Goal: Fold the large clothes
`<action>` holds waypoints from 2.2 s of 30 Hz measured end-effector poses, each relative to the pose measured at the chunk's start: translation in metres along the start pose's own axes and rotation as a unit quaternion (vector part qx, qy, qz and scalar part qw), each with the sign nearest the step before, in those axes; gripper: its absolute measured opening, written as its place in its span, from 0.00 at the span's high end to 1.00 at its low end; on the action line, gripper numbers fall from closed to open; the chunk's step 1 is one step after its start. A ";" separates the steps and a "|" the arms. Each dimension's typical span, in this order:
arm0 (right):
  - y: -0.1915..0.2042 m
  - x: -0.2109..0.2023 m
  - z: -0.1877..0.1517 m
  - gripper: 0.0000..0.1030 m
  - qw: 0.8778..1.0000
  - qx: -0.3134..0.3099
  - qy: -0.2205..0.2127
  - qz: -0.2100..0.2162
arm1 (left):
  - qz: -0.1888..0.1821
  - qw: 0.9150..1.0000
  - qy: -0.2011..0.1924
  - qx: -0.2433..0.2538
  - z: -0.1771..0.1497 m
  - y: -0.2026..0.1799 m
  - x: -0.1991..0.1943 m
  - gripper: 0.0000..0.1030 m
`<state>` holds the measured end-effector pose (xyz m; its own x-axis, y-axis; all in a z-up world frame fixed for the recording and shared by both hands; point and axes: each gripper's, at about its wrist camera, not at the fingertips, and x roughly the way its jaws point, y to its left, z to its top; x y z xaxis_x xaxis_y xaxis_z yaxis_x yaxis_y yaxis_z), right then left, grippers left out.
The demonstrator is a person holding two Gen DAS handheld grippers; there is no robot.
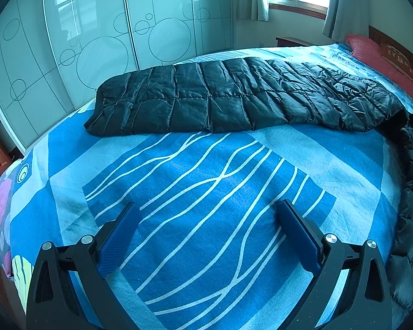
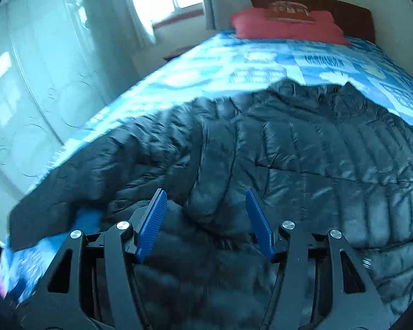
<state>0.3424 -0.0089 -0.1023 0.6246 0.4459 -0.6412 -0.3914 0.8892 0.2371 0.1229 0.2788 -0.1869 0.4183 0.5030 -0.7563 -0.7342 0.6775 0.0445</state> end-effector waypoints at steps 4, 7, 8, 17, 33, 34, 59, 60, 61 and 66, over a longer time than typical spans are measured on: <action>-0.074 -0.052 0.009 0.60 0.998 0.035 -0.034 -0.042 | 0.001 1.000 0.000 0.000 0.000 0.000 0.000 0.04; -0.169 -0.081 0.019 0.80 0.986 0.092 -0.053 -0.127 | 0.001 1.000 -0.001 0.001 0.000 0.000 0.000 0.04; -0.189 -0.087 0.019 0.85 0.982 0.110 -0.057 -0.140 | 0.002 1.000 -0.001 0.001 0.000 0.000 0.000 0.04; -0.331 -0.067 -0.024 0.96 0.963 0.174 0.033 -0.201 | 0.006 1.000 -0.001 0.004 0.000 -0.002 -0.001 0.04; -0.377 -0.031 0.027 0.96 0.962 0.176 0.045 -0.204 | 0.010 1.000 -0.002 0.006 0.000 -0.004 0.000 0.04; -0.373 -0.035 0.033 0.96 0.961 0.172 0.043 -0.213 | 0.010 1.000 -0.003 0.006 0.000 -0.004 -0.001 0.04; -0.258 -0.043 -0.009 0.43 0.974 0.065 0.024 -0.214 | 0.008 1.000 -0.002 0.004 0.000 -0.004 -0.002 0.04; -0.261 -0.037 -0.011 0.42 0.974 0.064 0.033 -0.216 | 0.008 1.000 -0.002 0.004 0.000 -0.004 -0.002 0.04; -0.263 -0.033 -0.012 0.41 0.974 0.066 0.037 -0.215 | 0.008 1.000 -0.002 0.004 0.000 -0.004 -0.002 0.04; -0.263 -0.028 -0.017 0.39 0.973 0.058 0.033 -0.220 | 0.006 1.000 0.002 0.003 0.001 -0.004 -0.002 0.04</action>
<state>0.4165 -0.2568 -0.1590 0.6679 0.0154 -0.7441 -0.0150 0.9999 0.0071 0.1253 0.2757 -0.1846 0.4072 0.5088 -0.7584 -0.7357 0.6748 0.0577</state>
